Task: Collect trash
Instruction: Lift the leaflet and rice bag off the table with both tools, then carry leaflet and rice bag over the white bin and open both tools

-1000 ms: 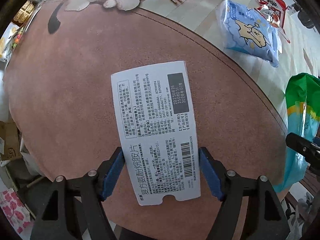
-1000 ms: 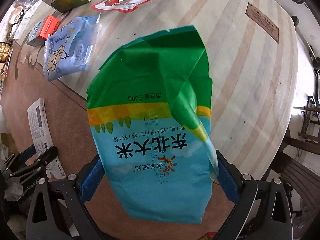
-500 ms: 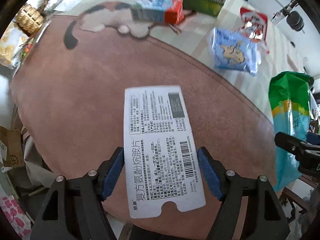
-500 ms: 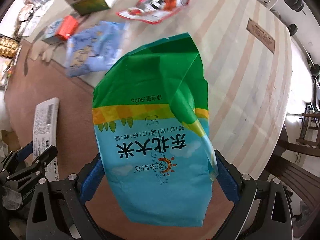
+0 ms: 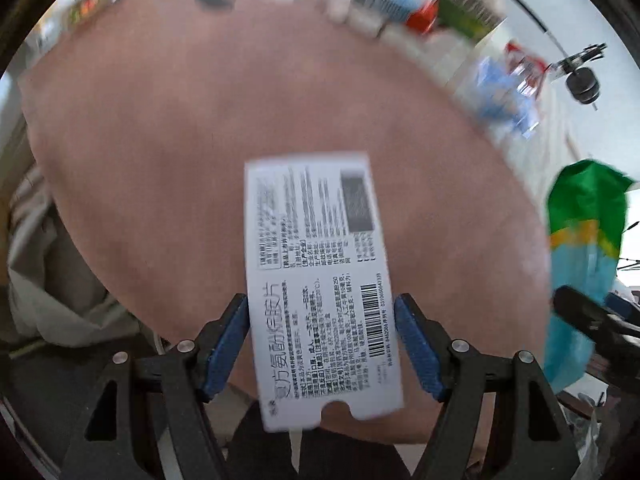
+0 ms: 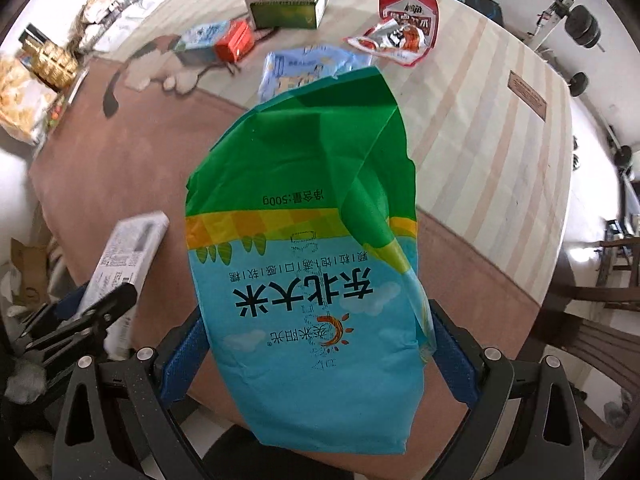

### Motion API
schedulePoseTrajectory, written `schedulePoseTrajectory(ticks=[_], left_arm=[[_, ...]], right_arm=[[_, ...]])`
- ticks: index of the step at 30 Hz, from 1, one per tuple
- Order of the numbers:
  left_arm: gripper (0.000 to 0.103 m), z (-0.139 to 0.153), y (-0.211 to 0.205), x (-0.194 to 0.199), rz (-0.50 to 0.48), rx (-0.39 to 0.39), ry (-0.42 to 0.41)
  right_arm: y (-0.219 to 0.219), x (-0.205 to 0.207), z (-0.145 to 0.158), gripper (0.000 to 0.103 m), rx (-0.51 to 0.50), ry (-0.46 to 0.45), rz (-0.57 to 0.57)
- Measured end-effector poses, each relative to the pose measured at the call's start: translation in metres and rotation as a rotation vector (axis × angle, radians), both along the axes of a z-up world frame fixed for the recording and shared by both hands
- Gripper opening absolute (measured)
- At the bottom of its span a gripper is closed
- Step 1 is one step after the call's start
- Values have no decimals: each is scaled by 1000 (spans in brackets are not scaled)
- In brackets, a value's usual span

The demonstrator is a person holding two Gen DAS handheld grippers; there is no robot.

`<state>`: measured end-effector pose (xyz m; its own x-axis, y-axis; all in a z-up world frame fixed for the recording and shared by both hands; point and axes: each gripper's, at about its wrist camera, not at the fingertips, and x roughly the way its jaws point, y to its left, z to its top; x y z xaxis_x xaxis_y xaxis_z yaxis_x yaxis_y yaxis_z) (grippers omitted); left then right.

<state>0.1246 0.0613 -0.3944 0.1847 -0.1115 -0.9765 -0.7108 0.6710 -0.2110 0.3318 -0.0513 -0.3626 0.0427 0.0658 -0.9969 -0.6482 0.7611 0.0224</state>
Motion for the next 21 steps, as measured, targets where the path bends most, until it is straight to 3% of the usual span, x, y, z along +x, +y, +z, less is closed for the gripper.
schedulePoseTrajectory(ticks=[2, 6, 10, 17, 21], left_arm=[[70, -1, -7, 3, -40, 38, -2], [70, -1, -19, 23, -132, 80, 94], [70, 4, -17, 32, -109, 76, 113], [70, 49, -14, 26, -67, 105, 21], [70, 90, -6, 0, 2, 119, -73]], right_arm=[[2, -9, -9, 100, -24, -6, -5], [4, -15, -20, 100, -55, -25, -11], [2, -13, -18, 100, -49, -26, -13], [-1, -6, -7, 99, 1, 1, -18], [2, -19, 9, 99, 48, 19, 10]])
